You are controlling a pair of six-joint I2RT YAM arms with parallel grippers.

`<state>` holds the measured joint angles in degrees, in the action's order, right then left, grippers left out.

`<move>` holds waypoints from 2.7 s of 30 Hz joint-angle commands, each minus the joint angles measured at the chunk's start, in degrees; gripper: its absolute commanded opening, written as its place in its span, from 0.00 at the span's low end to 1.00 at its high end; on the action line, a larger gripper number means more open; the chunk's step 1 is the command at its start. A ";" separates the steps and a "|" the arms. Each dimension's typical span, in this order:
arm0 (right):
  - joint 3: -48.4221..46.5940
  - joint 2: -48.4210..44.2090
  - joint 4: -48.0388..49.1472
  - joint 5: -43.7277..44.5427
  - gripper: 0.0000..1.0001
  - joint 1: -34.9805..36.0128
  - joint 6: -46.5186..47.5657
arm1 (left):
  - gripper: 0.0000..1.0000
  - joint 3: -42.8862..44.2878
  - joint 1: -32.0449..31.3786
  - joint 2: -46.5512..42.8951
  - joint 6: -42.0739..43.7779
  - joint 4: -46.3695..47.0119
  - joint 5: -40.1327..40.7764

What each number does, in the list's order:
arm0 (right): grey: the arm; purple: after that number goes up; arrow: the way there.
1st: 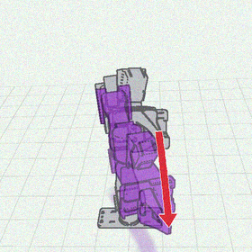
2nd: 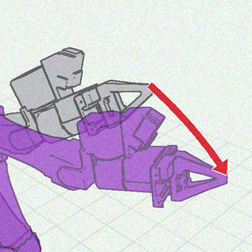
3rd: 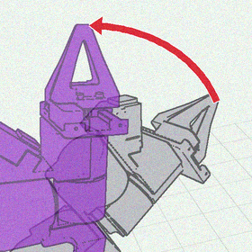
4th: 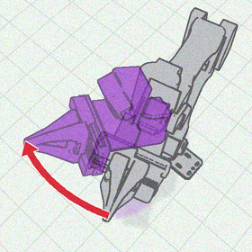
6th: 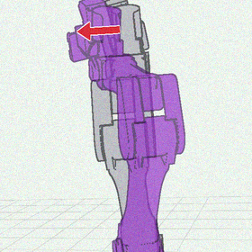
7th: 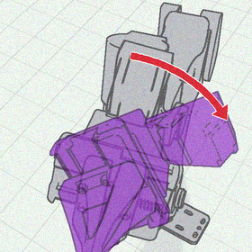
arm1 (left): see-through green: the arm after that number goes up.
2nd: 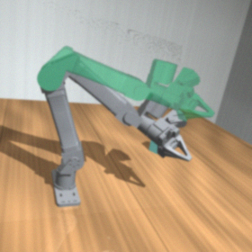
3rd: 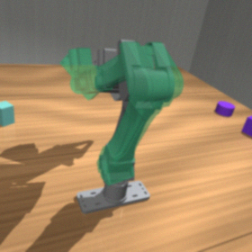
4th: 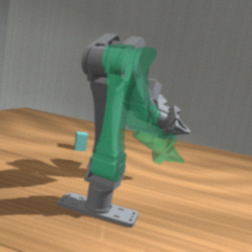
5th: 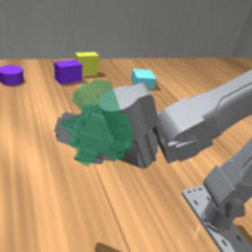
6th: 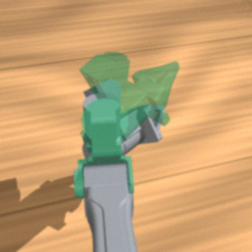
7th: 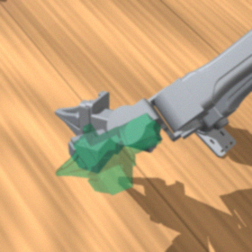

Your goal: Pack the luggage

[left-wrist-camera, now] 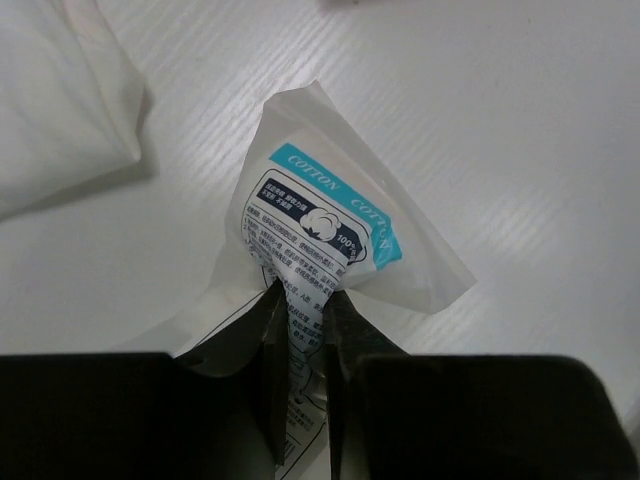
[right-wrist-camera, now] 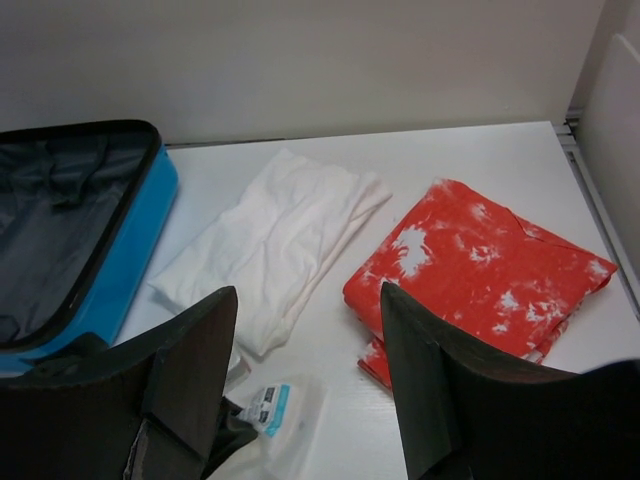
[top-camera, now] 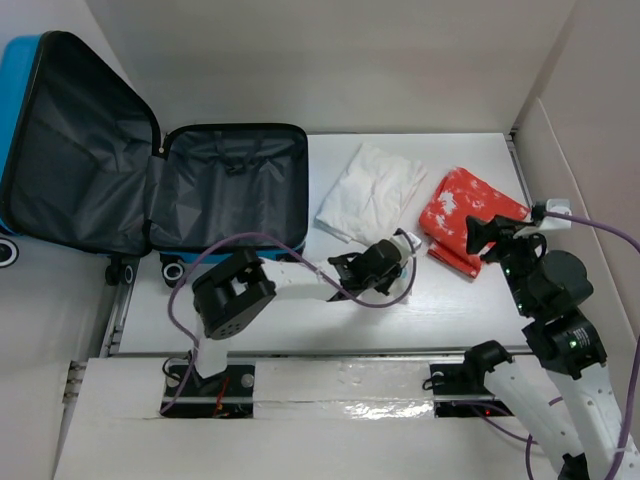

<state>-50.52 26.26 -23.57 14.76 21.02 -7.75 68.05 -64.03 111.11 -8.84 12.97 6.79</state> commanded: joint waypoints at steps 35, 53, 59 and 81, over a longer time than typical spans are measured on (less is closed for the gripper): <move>10.62 17.86 14.43 -13.63 0.00 0.78 -1.74 | 0.20 0.71 23.51 -23.69 -12.96 -4.96 0.60; 16.24 6.61 10.21 -14.32 0.44 1.31 -4.91 | 0.87 63.10 30.98 31.54 -10.58 -33.28 1.81; 17.74 5.91 11.27 -15.98 0.44 1.31 -5.35 | 0.83 55.88 29.58 29.78 -9.44 -30.73 6.39; 18.09 4.77 10.92 -17.14 0.44 1.84 -3.68 | 0.64 17.38 28.43 14.92 -28.51 -2.79 -16.63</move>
<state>-32.82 32.01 -14.50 -1.34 22.26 -12.23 87.57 -35.05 126.56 -33.28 9.26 -5.93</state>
